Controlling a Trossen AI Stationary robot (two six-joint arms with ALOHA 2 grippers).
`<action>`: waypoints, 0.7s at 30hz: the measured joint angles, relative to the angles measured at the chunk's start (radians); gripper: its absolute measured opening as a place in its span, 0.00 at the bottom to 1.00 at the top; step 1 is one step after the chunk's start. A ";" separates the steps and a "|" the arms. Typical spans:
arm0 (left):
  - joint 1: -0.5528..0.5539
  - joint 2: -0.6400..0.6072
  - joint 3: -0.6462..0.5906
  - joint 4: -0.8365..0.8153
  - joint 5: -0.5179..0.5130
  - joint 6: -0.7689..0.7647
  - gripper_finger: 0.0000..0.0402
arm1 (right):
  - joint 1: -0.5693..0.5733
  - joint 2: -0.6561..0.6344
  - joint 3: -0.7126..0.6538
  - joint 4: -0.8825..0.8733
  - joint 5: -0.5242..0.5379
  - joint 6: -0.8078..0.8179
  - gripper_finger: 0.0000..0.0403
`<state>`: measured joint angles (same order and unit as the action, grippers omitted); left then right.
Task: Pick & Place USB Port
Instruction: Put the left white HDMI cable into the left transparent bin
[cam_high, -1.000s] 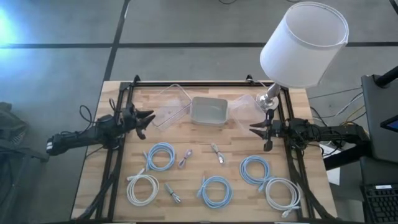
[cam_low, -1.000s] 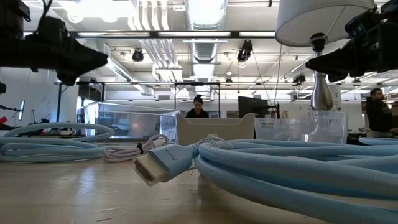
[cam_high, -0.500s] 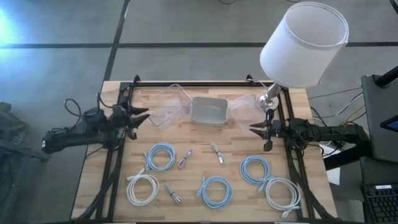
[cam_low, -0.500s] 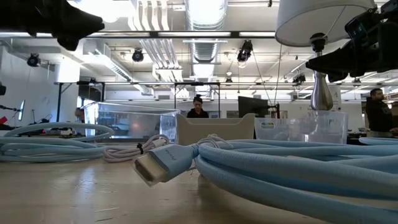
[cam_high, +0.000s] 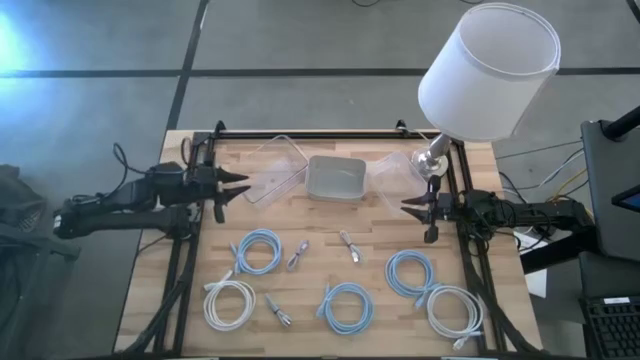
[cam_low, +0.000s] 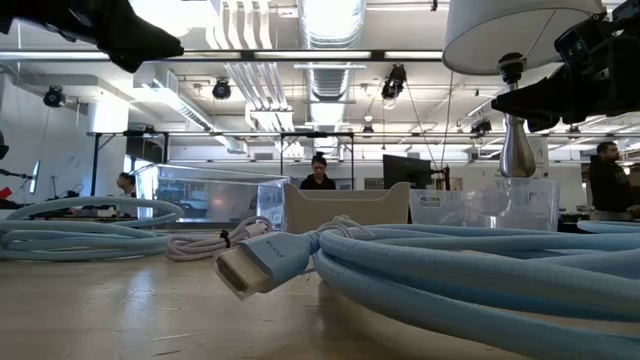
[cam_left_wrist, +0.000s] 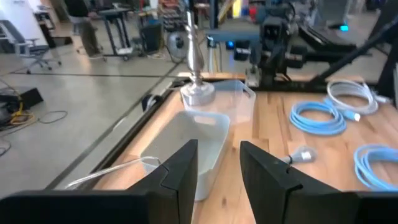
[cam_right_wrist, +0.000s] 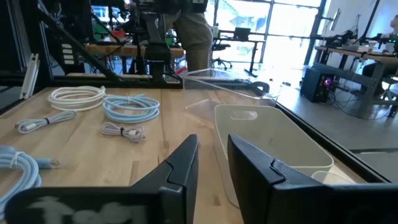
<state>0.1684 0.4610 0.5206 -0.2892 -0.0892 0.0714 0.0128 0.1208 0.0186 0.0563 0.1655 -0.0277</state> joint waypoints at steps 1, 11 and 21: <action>0.000 0.011 0.001 0.000 0.005 0.003 0.31 | 0.000 0.000 0.000 0.000 0.000 0.000 0.21; 0.000 0.091 -0.002 0.003 0.006 0.007 0.49 | 0.000 0.000 0.000 0.019 0.001 -0.032 0.18; -0.003 0.163 -0.004 0.038 0.032 0.001 0.53 | -0.001 0.000 0.000 0.312 0.055 -0.227 0.19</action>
<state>0.1651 0.6240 0.5163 -0.2511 -0.0569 0.0727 0.0120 0.1207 0.0185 0.3687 0.2205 -0.2547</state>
